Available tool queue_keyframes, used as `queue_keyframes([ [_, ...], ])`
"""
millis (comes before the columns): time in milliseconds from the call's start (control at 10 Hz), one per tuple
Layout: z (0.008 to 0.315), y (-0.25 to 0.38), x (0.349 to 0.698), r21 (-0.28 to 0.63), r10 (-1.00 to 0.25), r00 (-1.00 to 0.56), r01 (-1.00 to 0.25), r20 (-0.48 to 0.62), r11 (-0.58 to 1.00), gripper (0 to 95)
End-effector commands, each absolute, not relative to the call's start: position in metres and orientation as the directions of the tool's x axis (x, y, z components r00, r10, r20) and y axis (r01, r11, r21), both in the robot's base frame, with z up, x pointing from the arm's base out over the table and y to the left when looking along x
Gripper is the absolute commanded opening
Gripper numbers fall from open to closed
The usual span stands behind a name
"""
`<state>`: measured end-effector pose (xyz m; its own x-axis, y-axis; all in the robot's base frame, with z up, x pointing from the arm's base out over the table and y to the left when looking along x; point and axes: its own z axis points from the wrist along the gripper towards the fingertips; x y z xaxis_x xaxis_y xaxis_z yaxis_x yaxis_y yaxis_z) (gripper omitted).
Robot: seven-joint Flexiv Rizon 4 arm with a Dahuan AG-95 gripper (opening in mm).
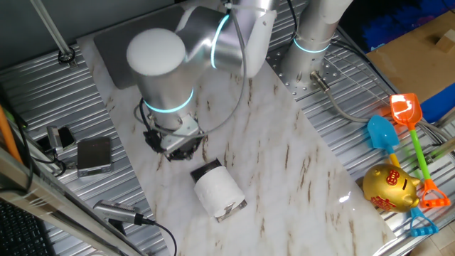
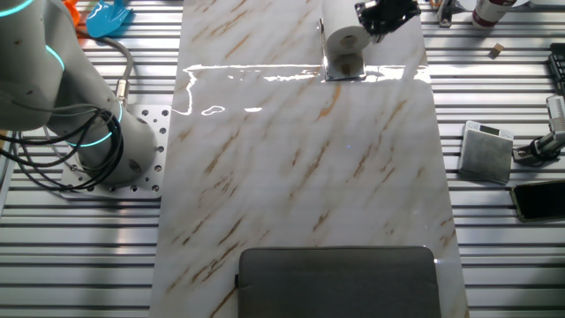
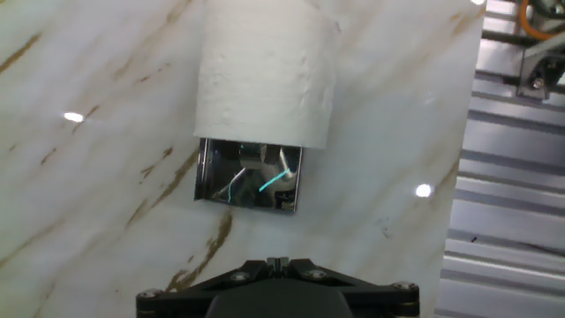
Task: Take the roll of paper down from the shelf
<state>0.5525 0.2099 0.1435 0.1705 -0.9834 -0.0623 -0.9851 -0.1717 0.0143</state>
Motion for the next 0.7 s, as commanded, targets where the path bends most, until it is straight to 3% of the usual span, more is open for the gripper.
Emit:
queue_keyframes([
  [100,0.148,0.235,0.548,0.017,-0.993,0.108,-0.994,-0.053,-0.109,0.0],
  [300,0.154,0.256,0.542,0.018,-0.998,0.046,-0.999,-0.051,-0.047,0.0],
  [500,0.152,0.268,0.539,0.028,-0.998,0.016,-0.999,-0.060,-0.017,76.0],
  [600,0.151,0.271,0.539,0.032,-0.998,0.006,-0.999,-0.060,-0.008,95.0],
  [700,0.150,0.274,0.538,0.032,-0.998,0.003,-0.999,-0.063,-0.005,95.0],
])
